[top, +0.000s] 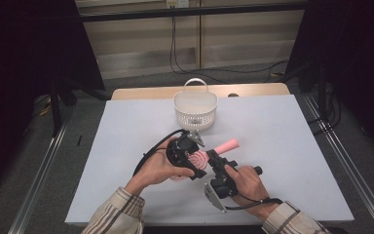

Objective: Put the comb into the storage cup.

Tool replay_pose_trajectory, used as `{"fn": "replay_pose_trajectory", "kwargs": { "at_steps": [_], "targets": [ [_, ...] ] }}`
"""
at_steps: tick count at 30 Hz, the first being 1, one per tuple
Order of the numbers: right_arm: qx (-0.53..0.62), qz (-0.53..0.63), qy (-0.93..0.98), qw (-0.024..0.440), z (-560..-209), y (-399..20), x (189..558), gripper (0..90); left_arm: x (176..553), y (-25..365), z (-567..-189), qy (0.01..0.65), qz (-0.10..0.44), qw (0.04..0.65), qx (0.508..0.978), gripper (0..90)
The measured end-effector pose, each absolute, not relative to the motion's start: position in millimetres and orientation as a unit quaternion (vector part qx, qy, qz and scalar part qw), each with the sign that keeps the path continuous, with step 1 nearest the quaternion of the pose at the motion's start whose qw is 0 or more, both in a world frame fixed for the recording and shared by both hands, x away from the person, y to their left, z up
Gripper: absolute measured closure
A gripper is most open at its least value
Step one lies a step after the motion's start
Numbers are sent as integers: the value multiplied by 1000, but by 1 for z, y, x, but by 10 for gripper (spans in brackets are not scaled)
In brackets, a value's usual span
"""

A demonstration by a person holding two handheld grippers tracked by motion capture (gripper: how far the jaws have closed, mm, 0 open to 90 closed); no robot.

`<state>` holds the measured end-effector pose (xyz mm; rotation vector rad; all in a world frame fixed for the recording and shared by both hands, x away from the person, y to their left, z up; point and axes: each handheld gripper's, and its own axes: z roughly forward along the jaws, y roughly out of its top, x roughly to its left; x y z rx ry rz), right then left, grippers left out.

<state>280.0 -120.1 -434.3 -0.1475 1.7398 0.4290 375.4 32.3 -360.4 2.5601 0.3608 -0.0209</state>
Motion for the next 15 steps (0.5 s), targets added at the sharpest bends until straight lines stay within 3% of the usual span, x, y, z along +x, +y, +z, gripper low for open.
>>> {"fn": "replay_pose_trajectory", "kwargs": {
  "at_steps": [15],
  "targets": [
    [-57, 178, 759, 624, -438, -121, 280, 757, 375, 29, -363, 135, -20, 270, 953, 193]
  ]
}}
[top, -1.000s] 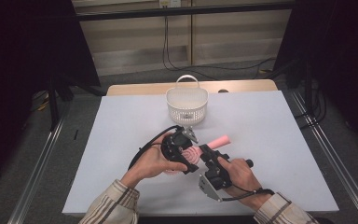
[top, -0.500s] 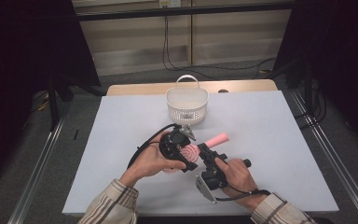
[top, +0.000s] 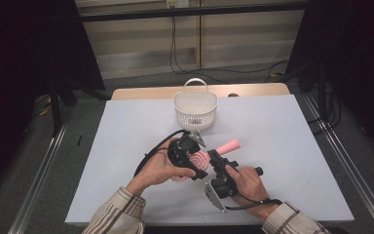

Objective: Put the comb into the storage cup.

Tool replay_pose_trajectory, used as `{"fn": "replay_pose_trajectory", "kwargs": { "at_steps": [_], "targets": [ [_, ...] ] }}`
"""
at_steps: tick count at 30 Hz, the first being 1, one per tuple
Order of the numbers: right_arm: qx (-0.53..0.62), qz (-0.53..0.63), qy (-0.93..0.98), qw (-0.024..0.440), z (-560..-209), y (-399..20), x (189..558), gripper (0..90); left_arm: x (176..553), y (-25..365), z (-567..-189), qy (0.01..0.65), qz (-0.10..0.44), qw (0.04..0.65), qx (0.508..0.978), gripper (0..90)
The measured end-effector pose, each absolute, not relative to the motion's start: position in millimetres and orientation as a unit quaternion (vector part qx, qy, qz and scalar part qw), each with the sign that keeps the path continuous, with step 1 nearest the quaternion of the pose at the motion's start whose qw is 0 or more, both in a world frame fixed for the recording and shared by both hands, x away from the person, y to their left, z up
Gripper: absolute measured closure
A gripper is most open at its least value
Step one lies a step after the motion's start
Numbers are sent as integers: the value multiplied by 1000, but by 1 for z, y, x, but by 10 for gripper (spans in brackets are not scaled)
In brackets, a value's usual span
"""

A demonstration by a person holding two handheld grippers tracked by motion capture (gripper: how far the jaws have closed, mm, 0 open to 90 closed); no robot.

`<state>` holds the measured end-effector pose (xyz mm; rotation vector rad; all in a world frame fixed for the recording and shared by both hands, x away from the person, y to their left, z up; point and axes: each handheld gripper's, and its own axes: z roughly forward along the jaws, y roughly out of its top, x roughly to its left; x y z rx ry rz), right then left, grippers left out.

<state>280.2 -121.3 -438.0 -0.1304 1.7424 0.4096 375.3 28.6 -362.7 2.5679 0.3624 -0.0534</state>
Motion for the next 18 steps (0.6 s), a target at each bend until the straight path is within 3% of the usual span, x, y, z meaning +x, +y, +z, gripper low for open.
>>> {"fn": "replay_pose_trajectory", "kwargs": {
  "at_steps": [18],
  "targets": [
    [-50, 181, 753, 630, -439, -125, 281, 780, 373, 17, -359, 129, -26, 264, 955, 192]
  ]
}}
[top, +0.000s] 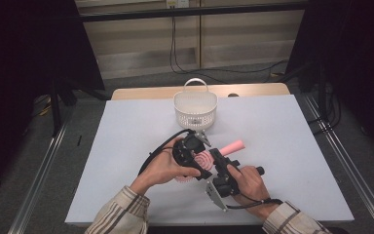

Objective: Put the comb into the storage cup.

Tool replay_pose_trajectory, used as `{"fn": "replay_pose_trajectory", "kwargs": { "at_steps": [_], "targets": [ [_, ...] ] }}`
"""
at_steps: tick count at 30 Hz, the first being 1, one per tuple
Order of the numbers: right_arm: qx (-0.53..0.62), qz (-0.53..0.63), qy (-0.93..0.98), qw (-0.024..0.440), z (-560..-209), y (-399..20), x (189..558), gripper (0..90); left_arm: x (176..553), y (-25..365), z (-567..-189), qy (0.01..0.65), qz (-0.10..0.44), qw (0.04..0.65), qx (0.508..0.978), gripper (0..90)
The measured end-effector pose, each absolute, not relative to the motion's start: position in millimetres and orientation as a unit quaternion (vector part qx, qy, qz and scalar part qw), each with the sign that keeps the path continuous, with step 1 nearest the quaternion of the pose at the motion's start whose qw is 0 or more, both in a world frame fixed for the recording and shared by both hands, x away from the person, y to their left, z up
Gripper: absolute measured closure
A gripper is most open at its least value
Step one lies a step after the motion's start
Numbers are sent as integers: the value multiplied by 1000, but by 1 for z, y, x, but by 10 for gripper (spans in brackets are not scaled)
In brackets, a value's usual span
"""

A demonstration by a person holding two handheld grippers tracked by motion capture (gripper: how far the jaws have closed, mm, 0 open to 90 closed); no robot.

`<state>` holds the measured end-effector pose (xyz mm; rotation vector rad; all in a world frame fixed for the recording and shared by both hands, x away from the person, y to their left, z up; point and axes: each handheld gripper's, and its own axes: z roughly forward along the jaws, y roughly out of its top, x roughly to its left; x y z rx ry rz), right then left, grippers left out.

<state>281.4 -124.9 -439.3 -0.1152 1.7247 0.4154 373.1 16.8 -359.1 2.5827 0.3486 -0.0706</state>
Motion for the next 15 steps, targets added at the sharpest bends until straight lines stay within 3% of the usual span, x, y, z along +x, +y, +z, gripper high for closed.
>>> {"fn": "replay_pose_trajectory", "kwargs": {
  "at_steps": [15],
  "targets": [
    [-81, 158, 752, 635, -439, -125, 281, 807, 373, 17, -359, 132, -27, 267, 954, 186]
  ]
}}
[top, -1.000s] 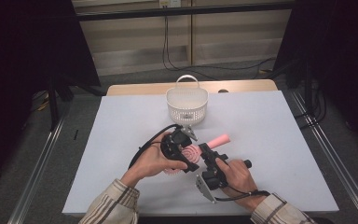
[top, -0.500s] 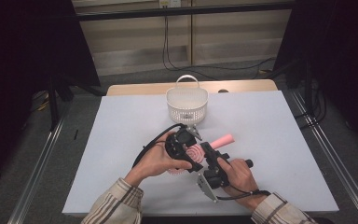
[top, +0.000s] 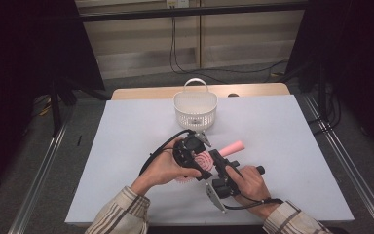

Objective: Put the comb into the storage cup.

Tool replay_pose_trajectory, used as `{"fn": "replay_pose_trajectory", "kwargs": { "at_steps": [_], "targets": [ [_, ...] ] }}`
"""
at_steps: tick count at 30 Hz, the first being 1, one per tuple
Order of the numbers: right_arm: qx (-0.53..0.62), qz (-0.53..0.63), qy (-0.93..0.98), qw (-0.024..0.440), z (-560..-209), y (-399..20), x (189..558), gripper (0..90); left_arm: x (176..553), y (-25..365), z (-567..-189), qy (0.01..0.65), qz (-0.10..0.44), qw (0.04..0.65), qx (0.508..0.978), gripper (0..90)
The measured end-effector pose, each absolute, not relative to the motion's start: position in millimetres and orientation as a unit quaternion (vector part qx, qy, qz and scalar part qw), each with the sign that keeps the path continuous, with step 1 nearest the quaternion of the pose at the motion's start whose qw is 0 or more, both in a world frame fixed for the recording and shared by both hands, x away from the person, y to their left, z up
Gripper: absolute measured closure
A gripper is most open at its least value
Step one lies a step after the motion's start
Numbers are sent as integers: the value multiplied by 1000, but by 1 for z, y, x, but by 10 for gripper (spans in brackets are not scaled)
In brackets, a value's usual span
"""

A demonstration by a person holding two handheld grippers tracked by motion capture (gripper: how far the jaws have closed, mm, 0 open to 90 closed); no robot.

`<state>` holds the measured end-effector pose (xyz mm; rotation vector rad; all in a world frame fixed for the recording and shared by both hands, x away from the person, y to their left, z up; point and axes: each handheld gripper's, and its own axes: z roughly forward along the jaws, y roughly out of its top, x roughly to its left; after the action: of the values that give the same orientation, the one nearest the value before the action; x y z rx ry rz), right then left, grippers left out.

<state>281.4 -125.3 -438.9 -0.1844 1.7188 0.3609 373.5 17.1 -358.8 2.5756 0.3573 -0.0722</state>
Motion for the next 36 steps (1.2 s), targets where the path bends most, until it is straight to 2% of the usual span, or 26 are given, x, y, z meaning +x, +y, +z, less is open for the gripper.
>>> {"fn": "replay_pose_trajectory", "kwargs": {
  "at_steps": [12, 19, 26, 36],
  "targets": [
    [-88, 154, 757, 628, -437, -127, 282, 814, 372, 18, -359, 125, -12, 263, 957, 166],
    [-81, 151, 759, 628, -438, -130, 282, 815, 373, 22, -359, 130, -2, 271, 954, 63],
    [-76, 153, 760, 627, -437, -131, 283, 816, 372, 27, -361, 115, 7, 281, 953, 48],
    [-56, 159, 757, 632, -432, -136, 285, 815, 371, 43, -360, 136, 31, 310, 940, 45]
  ]
}}
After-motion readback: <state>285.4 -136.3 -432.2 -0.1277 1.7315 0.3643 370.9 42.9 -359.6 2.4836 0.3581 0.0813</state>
